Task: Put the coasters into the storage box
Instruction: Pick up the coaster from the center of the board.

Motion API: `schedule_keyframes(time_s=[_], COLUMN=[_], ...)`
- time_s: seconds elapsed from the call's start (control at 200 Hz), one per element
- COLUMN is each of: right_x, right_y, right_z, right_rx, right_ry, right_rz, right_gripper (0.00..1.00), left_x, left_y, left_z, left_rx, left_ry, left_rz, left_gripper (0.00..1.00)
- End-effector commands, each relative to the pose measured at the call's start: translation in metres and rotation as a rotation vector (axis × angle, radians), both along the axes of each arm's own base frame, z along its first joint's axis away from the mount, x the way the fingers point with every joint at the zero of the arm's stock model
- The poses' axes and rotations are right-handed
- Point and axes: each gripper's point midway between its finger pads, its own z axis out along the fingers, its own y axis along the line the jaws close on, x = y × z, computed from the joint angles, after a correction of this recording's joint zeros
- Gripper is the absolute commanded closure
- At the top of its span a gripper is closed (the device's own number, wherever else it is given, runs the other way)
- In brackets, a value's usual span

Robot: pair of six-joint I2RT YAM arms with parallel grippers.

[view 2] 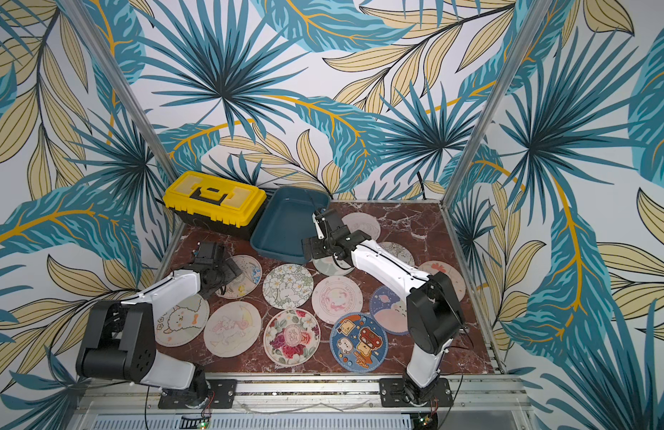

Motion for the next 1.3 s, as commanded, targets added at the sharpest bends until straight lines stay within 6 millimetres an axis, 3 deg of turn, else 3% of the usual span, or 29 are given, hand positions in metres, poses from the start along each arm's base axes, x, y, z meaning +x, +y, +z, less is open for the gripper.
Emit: schedule_keyframes(time_s=[0.0, 0.13, 0.776, 1.297], right_x=[-0.009, -0.012, -0.009, -0.007], right_y=[0.017, 0.026, 0.022, 0.022], right_z=[-0.001, 0.002, 0.007, 0.001], right_rx=[0.018, 0.038, 0.01, -0.001], right_ry=[0.029, 0.025, -0.008, -0.017], right_rz=[0.054, 0.074, 0.066, 0.067], right_gripper=[0.01, 0.0, 0.0, 0.0], left_x=[0.01, 0.01, 0.005, 0.008], left_y=[0.0, 0.0, 0.003, -0.003], left_z=[0.005, -0.002, -0.028, -0.045], left_rx=[-0.023, -0.023, -0.014, -0.053], left_ry=[0.001, 0.038, 0.156, 0.2], left_rz=[0.002, 0.0, 0.0, -0.02], left_gripper=[0.0, 0.0, 0.04, 0.5])
